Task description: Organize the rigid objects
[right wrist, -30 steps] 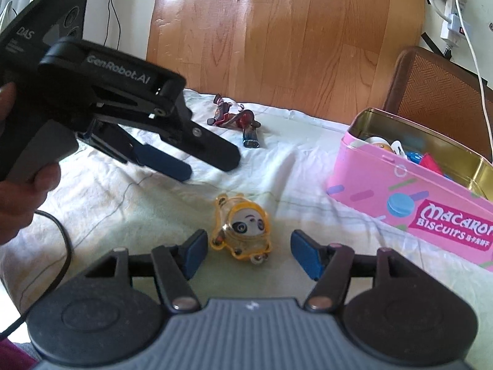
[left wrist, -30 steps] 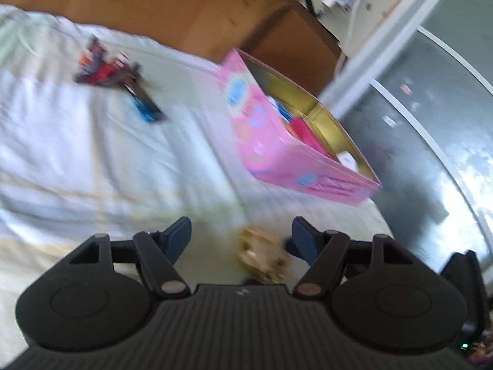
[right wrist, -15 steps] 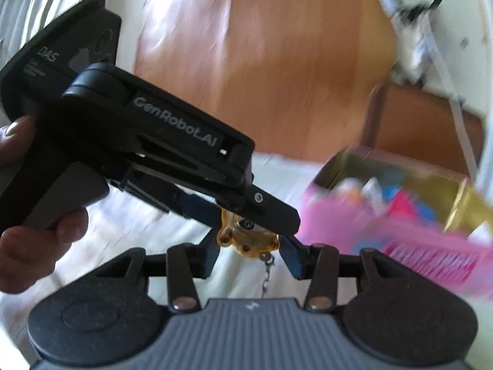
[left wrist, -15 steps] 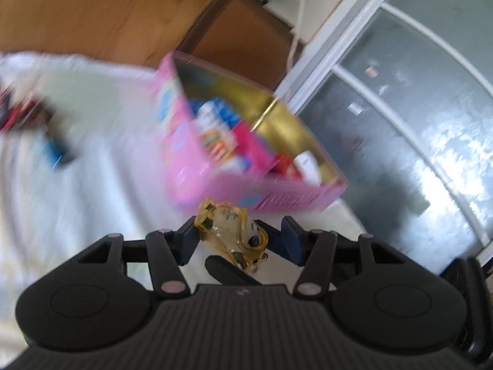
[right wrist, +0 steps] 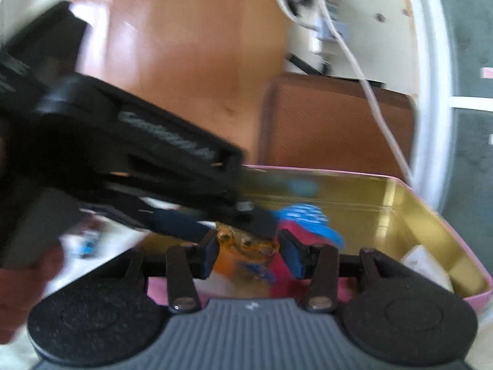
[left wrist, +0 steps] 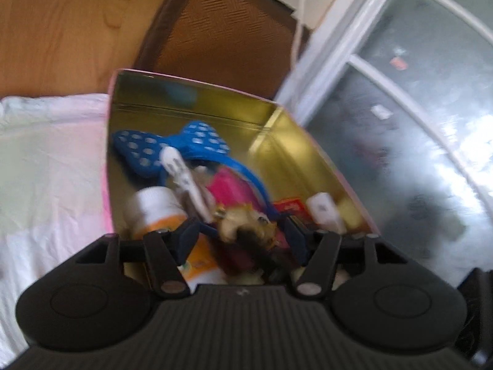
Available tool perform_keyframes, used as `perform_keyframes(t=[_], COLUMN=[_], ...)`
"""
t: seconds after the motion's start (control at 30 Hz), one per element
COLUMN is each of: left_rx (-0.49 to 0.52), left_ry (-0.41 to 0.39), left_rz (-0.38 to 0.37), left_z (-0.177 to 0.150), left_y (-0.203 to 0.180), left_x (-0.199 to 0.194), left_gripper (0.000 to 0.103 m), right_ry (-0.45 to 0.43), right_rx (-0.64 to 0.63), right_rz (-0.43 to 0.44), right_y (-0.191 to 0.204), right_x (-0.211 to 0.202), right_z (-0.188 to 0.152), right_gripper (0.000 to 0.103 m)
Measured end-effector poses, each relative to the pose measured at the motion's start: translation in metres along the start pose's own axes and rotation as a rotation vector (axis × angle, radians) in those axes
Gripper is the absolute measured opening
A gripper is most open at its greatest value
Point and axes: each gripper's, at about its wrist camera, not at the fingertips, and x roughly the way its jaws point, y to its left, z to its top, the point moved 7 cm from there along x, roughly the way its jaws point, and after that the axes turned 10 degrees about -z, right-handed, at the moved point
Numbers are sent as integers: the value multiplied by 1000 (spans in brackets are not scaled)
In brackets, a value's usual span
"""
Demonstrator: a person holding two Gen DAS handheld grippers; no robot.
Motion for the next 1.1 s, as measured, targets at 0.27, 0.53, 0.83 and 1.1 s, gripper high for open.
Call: perform_keyframes(t=[0.27, 0.53, 0.83, 1.1], left_rx=[78, 116, 9, -60], left_ry=[-94, -234, -277, -292], left_rz=[98, 175, 397, 659], left_z=[-4, -14, -62, -89], left_y=[-4, 10, 98, 178], left_x=[-28, -98, -179, -235], left_gripper=[68, 70, 71, 71], right_ry=[-29, -101, -104, -4], right_rx=[136, 205, 91, -27], right_rz=[-89, -19, 190, 333], right_y=[-28, -13, 76, 148], right_x=[5, -40, -83, -79], right_z=[-6, -1, -2, -12], right_gripper=[69, 69, 68, 64])
